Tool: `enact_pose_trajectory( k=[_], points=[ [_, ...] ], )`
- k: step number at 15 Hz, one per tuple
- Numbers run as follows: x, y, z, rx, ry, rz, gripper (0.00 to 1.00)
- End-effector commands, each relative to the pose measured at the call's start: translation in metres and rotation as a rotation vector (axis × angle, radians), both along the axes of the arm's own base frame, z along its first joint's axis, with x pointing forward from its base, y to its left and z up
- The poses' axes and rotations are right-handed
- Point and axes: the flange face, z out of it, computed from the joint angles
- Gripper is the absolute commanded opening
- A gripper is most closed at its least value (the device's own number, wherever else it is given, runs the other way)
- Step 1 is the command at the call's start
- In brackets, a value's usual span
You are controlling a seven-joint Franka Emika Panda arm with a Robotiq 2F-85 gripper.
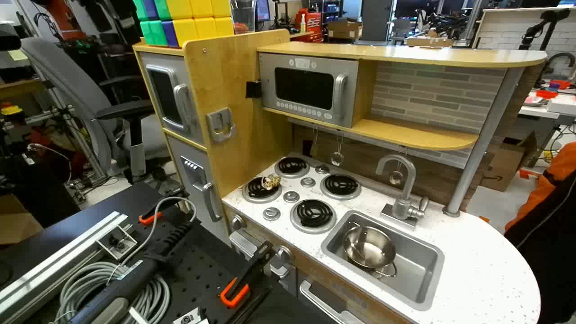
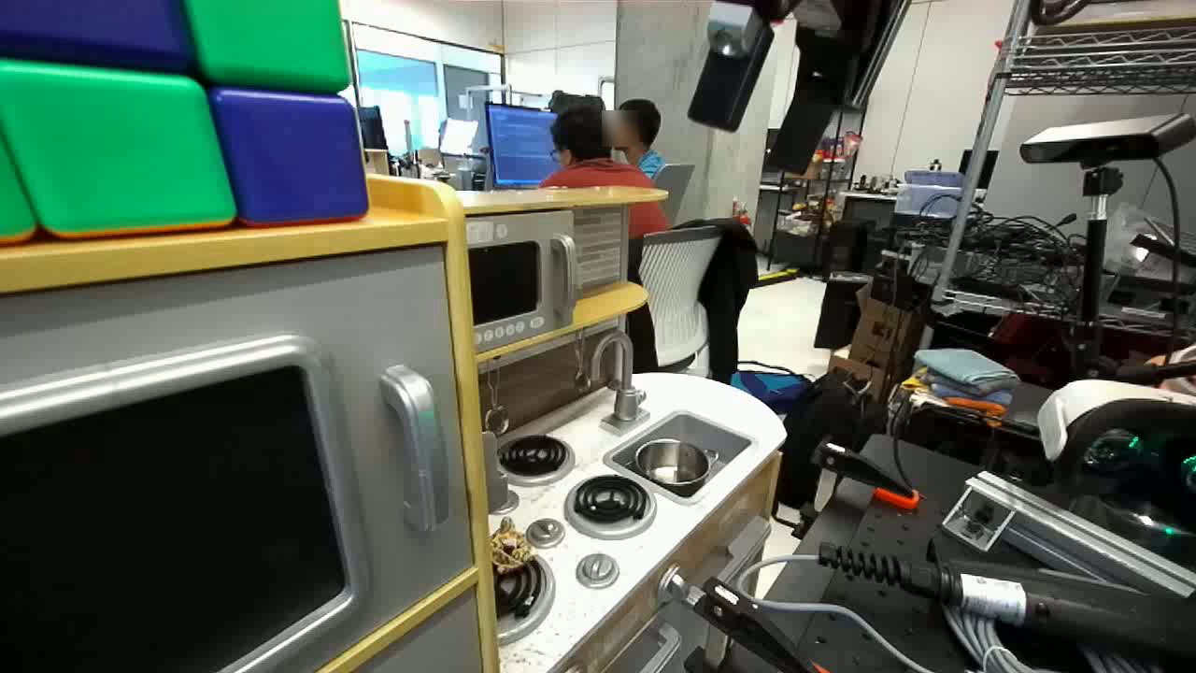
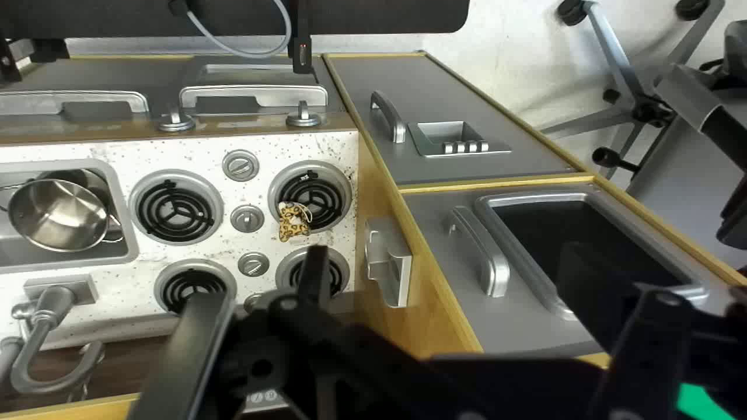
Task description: Put the thing on the stovetop inside the pot in the sink
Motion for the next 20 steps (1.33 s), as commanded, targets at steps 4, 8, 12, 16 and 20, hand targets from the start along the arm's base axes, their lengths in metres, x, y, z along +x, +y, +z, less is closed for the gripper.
enact_pose_trajectory(
  k=[4,8,12,16,20],
  points=[
    [0.000,0.000,0.001,0.000,0.001,0.000,1.00],
    [0.024,-0.017,-0.004,0.062,0.098,-0.136,1.00],
    [0.079,-0.081,-0.053,0.081,0.191,-0.319,1.00],
    [0.123,-0.118,-0.102,0.109,0.299,-0.517,1.00],
    [0.173,-0.126,-0.158,0.121,0.389,-0.718,1.00]
  ],
)
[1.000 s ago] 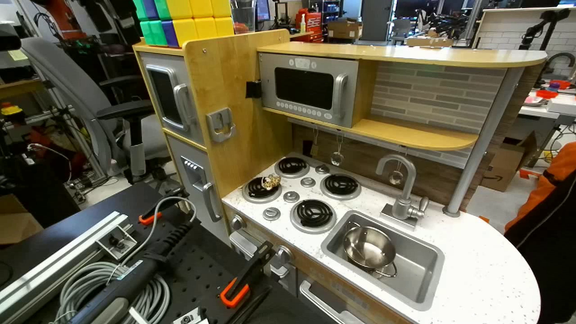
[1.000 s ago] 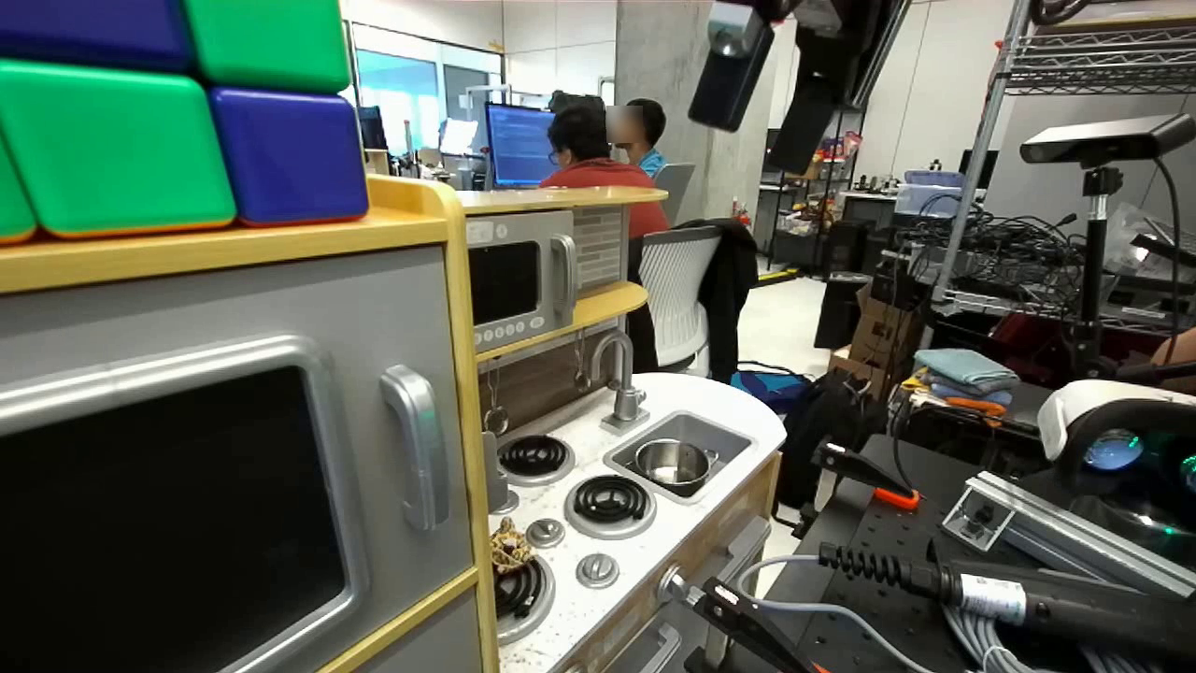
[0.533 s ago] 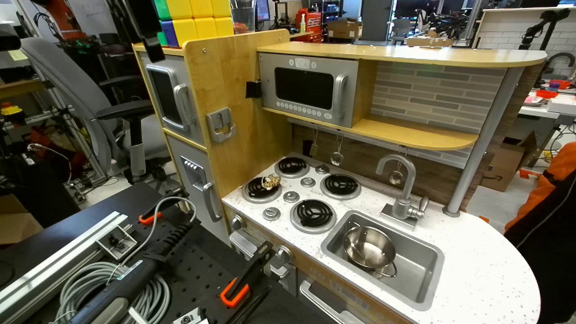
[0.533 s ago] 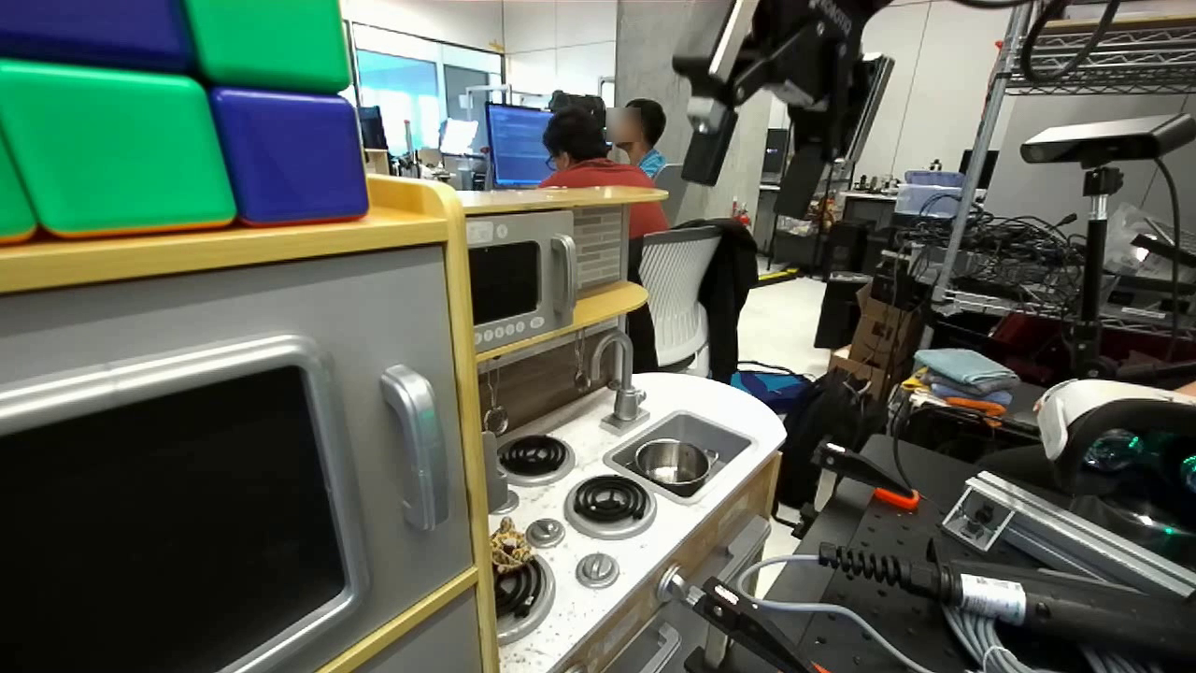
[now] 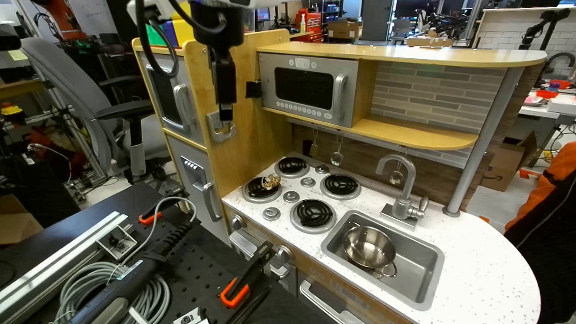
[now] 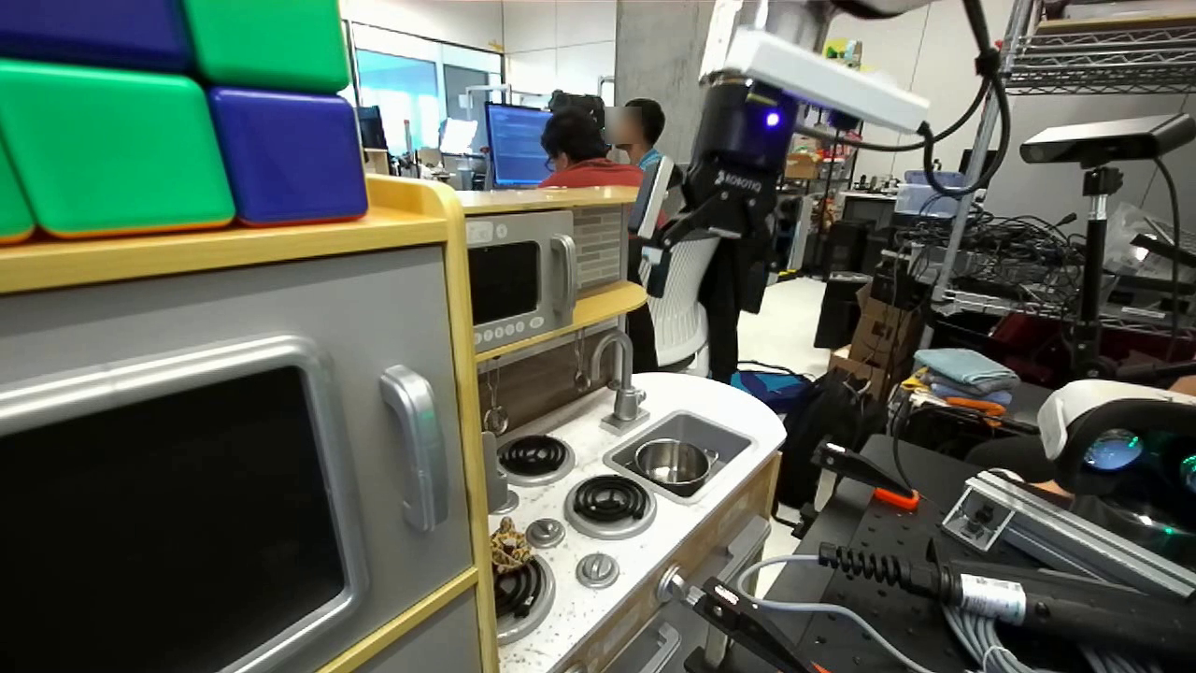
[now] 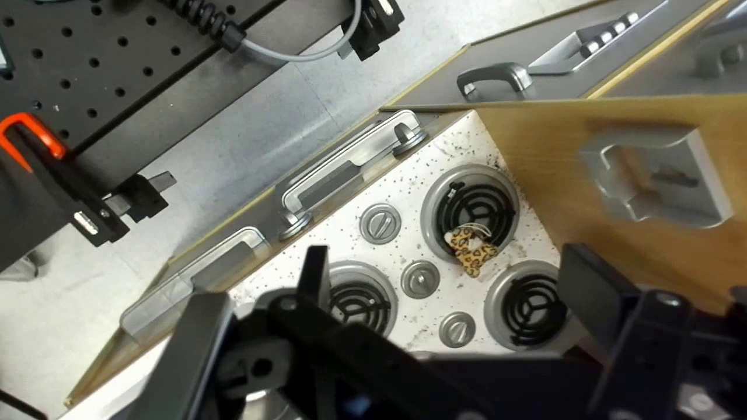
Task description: Put the thing on the stovetop inside the pot in the sink
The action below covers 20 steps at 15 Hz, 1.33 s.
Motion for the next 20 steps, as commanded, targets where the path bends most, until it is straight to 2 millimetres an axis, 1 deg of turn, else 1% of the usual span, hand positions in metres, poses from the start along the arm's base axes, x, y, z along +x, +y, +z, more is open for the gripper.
enact_pose_trajectory(
  k=[1,3,4,5,6,11,13,15,17,18,19,20],
  points=[
    [0.058,0.002,-0.050,0.016,0.075,-0.185,1.00],
    [0.086,0.005,-0.077,0.003,0.119,-0.281,1.00],
    [0.051,0.001,-0.054,-0.007,0.092,-0.194,1.00],
    [0.059,0.001,-0.065,-0.009,0.109,-0.202,1.00],
    [0.061,0.001,-0.071,-0.010,0.119,-0.200,1.00],
    [0.057,0.001,-0.060,-0.008,0.101,-0.199,1.00],
    [0.072,0.002,-0.079,-0.045,0.062,-0.212,1.00],
    [0.084,0.003,-0.109,-0.066,0.045,-0.209,1.00],
    [0.094,0.005,-0.143,-0.080,0.022,-0.216,1.00],
    [0.103,0.009,-0.174,-0.077,0.019,-0.224,1.00],
    [0.107,0.011,-0.183,-0.078,0.018,-0.228,1.00],
    [0.112,0.015,-0.198,-0.075,0.021,-0.233,1.00]
  ],
)
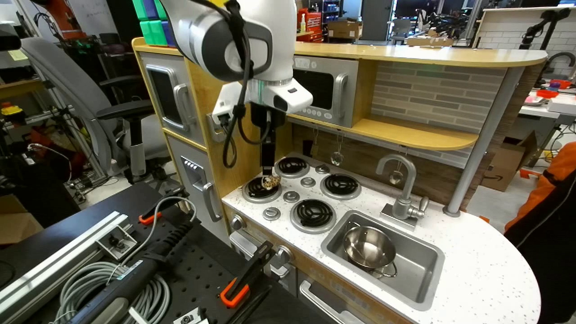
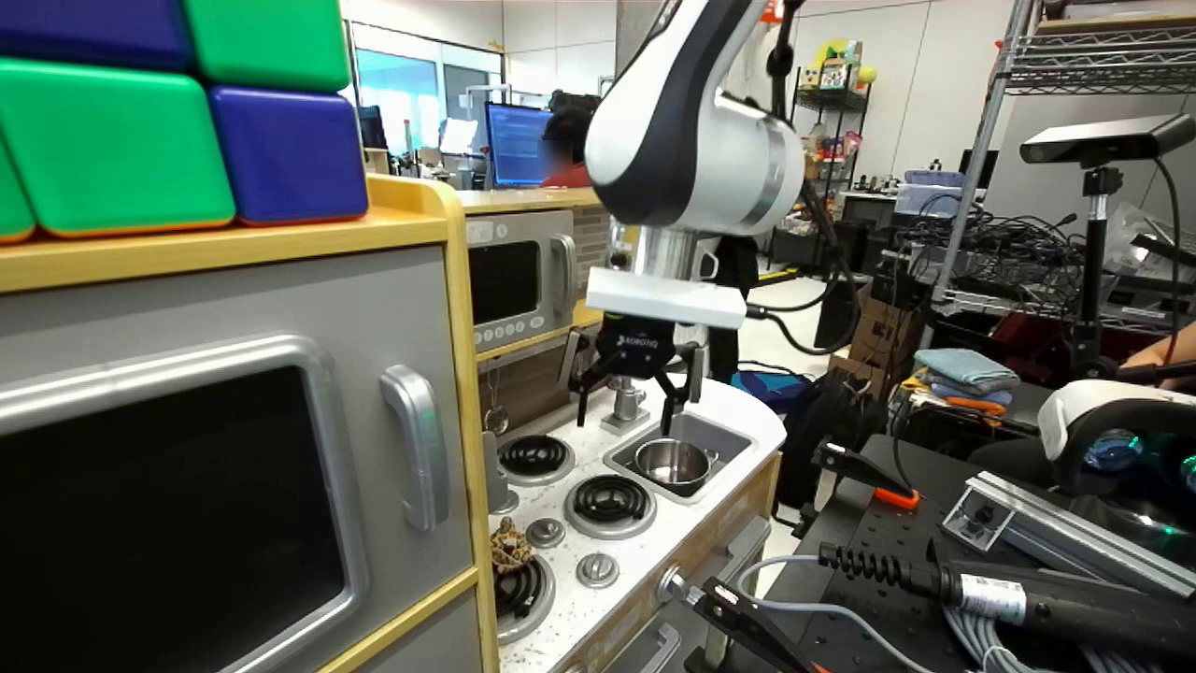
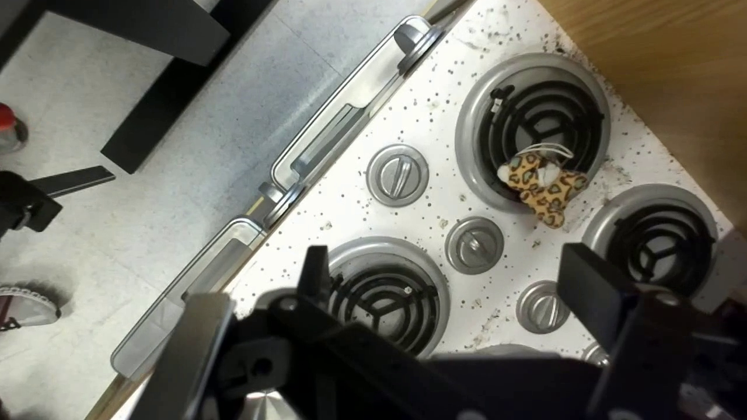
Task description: Put the thing on the stovetop inside the pot in the sink
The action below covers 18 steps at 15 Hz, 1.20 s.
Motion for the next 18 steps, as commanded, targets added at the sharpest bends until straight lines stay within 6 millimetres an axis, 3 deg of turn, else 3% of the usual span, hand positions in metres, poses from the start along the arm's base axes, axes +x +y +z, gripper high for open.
enact_pose_trajectory(
  k=[1,4,10,18],
  points=[
    [0.032,0.016,-0.054,0.003,-0.014,-0.019,1.00],
    [0.049,0.031,-0.083,0.009,-0.013,-0.017,1.00],
    [0.082,0.060,-0.121,0.070,-0.033,-0.059,1.00],
    [0.093,0.070,-0.151,0.120,-0.017,-0.126,1.00]
  ],
)
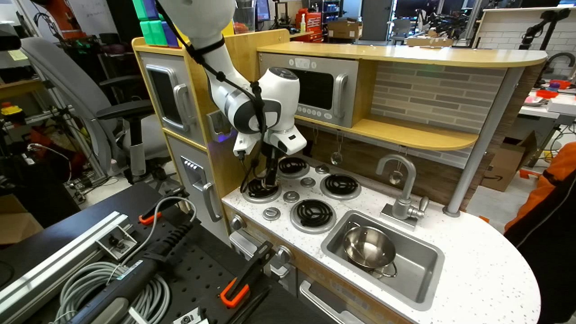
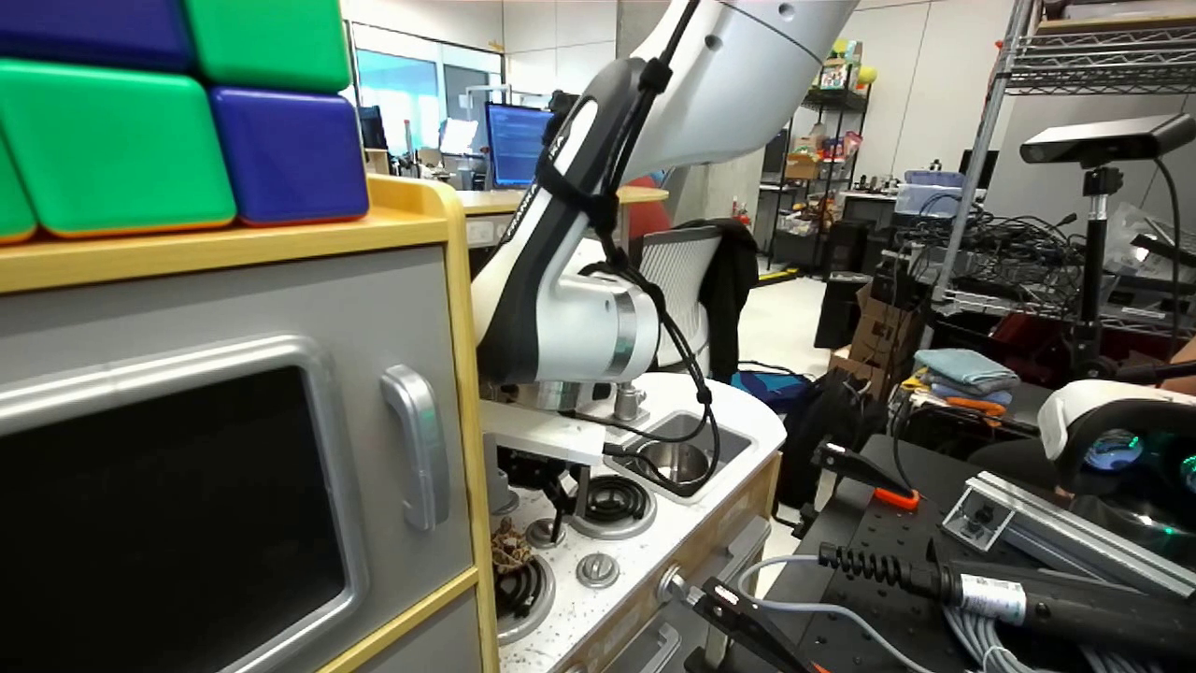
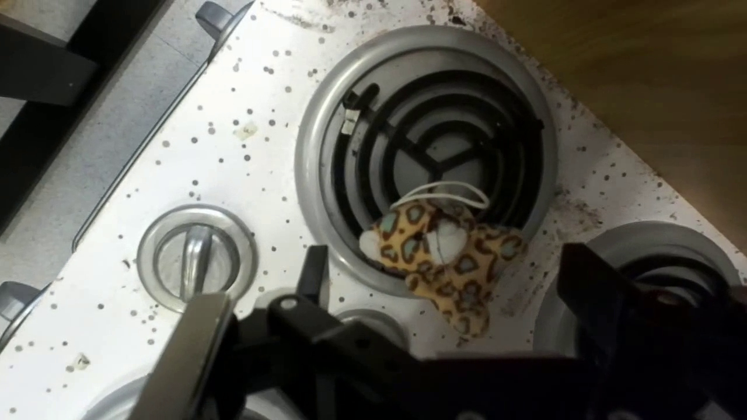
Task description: Put the thing on the stovetop inside the pot in the sink
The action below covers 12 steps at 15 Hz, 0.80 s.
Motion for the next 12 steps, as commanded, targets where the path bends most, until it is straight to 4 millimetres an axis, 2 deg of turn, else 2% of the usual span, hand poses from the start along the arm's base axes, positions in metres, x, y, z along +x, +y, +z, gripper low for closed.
enact_pose_trajectory(
  k=[1,2,3,5,6,12],
  points=[
    [0.011,0.000,-0.014,0.025,-0.011,-0.059,1.00],
    [0.012,-0.002,-0.016,0.028,-0.010,-0.068,1.00],
    [0.012,-0.003,-0.018,0.032,-0.004,-0.074,0.75],
    [0.014,-0.006,-0.021,0.044,0.001,-0.092,0.66],
    [0.015,-0.008,-0.021,0.056,0.003,-0.104,0.56],
    [0.021,-0.024,-0.011,0.129,0.003,-0.182,0.12]
  ],
)
